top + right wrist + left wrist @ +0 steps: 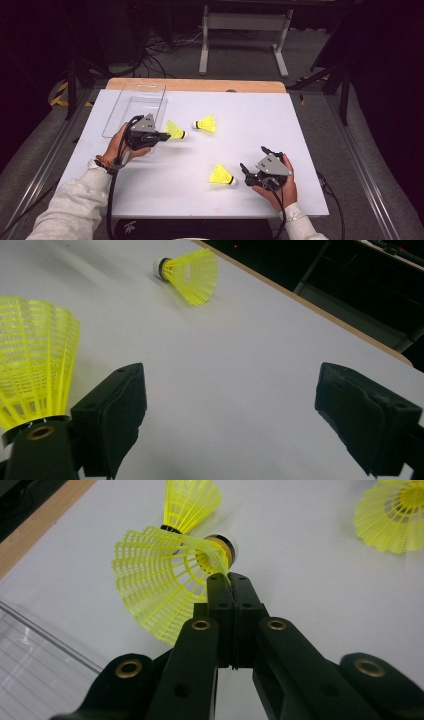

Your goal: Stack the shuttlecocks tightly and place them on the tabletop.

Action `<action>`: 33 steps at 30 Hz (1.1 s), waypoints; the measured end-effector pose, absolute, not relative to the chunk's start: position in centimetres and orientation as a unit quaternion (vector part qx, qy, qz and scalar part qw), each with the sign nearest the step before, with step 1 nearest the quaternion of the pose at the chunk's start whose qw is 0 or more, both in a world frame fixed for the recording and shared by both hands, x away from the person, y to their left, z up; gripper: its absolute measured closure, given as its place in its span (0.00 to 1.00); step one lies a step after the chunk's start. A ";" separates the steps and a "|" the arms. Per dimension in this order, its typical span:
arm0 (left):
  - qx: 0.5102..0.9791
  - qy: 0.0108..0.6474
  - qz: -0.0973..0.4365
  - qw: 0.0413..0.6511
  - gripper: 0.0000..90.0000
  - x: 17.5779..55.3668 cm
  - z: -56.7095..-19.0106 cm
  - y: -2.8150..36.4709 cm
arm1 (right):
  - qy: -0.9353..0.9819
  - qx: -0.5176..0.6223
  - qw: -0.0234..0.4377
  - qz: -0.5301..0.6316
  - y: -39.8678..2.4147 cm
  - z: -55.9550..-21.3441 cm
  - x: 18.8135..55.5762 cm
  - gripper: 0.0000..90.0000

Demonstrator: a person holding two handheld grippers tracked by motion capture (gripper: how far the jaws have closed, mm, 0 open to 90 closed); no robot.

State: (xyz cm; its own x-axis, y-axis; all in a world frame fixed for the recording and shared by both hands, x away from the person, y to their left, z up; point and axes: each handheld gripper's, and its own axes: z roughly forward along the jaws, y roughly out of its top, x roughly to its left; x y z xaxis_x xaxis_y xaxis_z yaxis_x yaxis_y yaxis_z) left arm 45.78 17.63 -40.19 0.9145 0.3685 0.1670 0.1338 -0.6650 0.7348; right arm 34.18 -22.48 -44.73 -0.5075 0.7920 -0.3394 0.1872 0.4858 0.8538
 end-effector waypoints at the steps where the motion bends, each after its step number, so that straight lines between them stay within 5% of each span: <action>1: 0.905 0.135 0.151 0.375 0.99 46.1 -40.1 17.6 | 0.774 0.317 0.381 0.395 -22.5 -44.8 34.2 0.16; 33: 0.930 0.106 0.157 0.315 0.94 47.5 -39.5 14.3 | 0.804 0.303 0.346 0.377 -22.1 -45.5 34.5 0.15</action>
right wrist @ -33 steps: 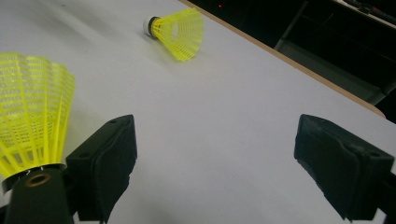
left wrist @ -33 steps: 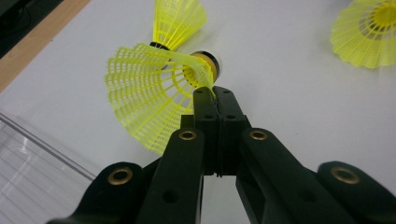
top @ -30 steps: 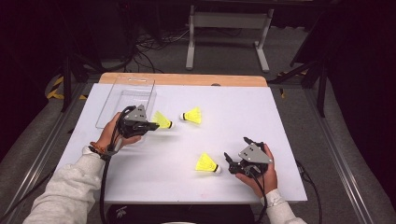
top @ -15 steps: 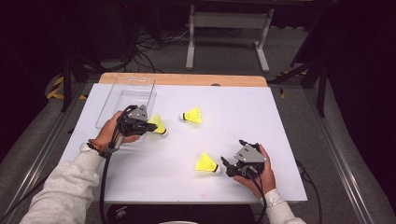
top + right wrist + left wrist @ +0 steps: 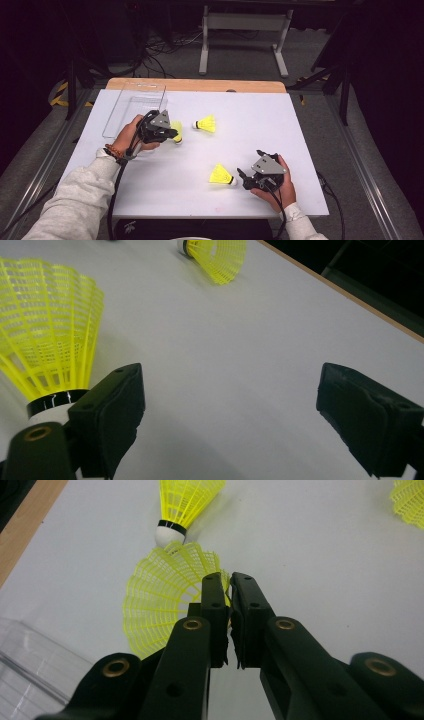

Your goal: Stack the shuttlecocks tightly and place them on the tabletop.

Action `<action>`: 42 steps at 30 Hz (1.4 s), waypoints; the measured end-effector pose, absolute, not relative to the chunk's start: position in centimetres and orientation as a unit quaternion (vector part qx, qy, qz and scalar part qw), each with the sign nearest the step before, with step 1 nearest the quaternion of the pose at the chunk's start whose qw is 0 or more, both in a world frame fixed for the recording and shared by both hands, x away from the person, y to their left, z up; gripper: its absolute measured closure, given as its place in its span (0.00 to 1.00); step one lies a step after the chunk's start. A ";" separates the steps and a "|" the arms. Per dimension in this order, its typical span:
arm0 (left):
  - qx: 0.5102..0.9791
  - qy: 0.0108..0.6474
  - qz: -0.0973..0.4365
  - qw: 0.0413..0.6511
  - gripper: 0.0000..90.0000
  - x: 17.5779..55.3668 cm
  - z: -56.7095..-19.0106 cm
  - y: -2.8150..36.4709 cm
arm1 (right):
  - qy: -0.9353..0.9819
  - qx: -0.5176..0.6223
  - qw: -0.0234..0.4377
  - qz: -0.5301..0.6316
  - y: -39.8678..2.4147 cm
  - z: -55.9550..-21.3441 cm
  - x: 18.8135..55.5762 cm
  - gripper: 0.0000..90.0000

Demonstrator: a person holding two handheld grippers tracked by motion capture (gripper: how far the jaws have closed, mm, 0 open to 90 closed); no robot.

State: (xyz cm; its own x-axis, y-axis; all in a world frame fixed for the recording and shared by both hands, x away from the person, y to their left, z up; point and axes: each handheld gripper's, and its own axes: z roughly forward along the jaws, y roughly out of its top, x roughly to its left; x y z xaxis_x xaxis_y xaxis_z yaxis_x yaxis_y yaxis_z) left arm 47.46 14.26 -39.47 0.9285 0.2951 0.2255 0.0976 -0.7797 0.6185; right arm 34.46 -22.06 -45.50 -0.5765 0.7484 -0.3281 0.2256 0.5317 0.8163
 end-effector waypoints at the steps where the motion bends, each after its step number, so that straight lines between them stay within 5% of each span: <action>1: 0.930 0.104 0.157 0.316 0.94 47.5 -39.5 14.1 | 0.803 0.304 0.346 0.378 -22.1 -45.5 34.5 0.15; 42: 0.941 0.067 0.153 0.294 0.91 46.7 -40.7 6.9 | 0.802 0.296 0.355 0.377 -22.0 -45.5 34.2 0.16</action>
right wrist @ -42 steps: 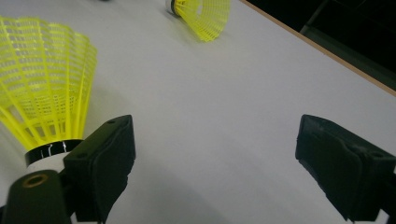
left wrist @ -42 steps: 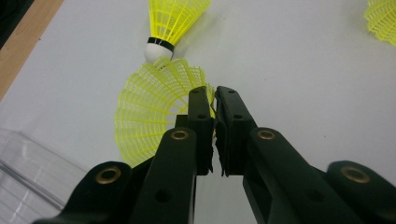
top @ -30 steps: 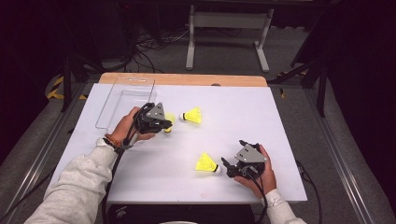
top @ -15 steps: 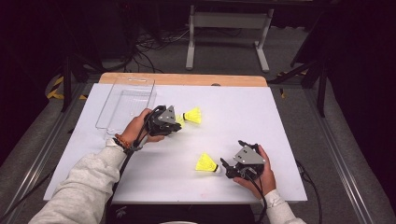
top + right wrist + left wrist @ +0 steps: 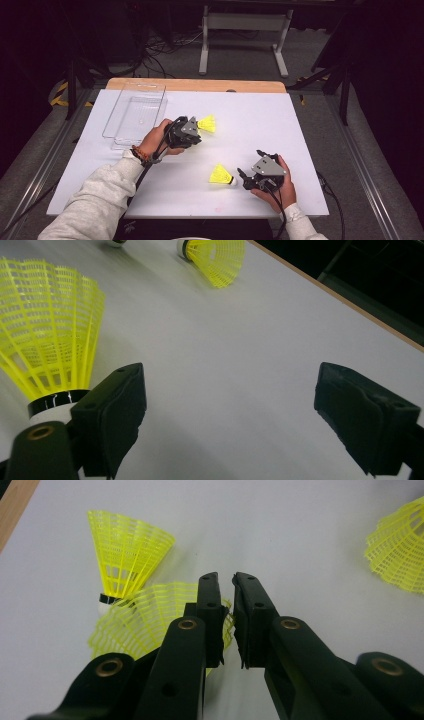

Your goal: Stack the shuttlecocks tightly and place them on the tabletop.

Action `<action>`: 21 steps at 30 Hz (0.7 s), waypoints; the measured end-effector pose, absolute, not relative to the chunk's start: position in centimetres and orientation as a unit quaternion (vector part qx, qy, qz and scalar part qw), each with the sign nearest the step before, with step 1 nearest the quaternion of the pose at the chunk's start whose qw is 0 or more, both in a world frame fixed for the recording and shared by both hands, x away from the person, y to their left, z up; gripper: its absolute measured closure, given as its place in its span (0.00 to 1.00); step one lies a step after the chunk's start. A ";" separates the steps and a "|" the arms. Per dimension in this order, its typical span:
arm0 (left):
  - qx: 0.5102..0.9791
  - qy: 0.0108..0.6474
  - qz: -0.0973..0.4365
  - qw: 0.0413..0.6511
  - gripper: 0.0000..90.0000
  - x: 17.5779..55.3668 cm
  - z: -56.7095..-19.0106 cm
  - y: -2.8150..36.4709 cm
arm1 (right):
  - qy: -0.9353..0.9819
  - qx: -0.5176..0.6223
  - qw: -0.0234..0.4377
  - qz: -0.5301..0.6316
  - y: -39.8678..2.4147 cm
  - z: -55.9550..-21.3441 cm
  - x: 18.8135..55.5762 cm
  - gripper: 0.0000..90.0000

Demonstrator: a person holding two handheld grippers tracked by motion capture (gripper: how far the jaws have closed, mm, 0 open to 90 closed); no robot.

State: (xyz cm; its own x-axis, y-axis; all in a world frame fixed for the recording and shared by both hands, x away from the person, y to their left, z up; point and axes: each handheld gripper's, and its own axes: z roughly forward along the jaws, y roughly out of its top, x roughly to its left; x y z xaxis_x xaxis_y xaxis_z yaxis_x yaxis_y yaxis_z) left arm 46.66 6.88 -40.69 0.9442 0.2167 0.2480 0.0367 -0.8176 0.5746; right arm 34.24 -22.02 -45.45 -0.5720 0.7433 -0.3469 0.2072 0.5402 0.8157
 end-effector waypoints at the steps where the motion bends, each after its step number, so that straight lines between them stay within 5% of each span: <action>1: 0.941 0.065 0.153 0.294 0.91 46.7 -40.8 6.7 | 0.803 0.295 0.355 0.377 -22.0 -45.5 34.2 0.16; 21: 0.946 0.055 0.149 0.281 0.88 46.3 -41.4 4.8 | 0.803 0.294 0.348 0.385 -22.5 -45.4 34.3 0.15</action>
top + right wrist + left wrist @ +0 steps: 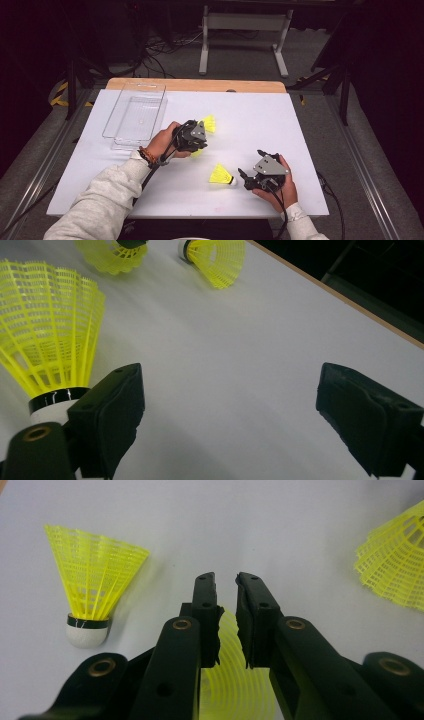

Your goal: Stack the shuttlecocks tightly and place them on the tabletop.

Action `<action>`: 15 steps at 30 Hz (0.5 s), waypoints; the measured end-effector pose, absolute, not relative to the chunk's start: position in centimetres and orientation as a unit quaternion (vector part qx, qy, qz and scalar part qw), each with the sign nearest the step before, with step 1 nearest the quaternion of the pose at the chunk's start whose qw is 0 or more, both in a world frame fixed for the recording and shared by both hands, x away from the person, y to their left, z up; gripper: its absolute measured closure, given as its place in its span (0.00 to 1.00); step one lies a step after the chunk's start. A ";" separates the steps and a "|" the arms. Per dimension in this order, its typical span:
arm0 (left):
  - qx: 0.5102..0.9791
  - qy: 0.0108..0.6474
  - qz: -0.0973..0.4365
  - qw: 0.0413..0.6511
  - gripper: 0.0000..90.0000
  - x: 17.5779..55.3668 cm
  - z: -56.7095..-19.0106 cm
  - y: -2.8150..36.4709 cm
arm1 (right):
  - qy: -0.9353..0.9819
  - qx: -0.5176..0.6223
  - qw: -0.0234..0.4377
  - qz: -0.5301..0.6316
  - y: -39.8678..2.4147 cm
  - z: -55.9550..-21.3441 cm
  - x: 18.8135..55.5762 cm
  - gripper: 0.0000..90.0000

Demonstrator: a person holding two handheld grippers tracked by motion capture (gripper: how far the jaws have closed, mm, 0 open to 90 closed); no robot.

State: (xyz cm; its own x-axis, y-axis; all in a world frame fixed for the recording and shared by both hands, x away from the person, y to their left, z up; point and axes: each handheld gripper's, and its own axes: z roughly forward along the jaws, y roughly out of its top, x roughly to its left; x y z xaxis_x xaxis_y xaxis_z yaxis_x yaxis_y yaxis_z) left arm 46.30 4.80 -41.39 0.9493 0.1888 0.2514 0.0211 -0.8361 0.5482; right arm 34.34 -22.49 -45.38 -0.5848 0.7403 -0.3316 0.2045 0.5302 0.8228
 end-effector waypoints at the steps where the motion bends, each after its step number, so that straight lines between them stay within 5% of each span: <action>1: 0.947 0.056 0.148 0.281 0.87 46.3 -41.4 4.8 | 0.801 0.297 0.349 0.385 -22.6 -45.3 34.4 0.15; 15: 0.944 0.076 0.162 0.278 0.84 47.2 -40.5 5.2 | 0.804 0.300 0.346 0.380 -22.7 -45.5 34.5 0.15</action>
State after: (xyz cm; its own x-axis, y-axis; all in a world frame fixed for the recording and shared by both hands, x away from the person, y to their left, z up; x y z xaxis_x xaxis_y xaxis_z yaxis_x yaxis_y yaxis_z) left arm 47.22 5.22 -40.49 0.9360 0.2335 0.2634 0.0535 -0.8340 0.5491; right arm 34.48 -22.68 -45.48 -0.5801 0.7451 -0.3290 0.2186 0.5315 0.8184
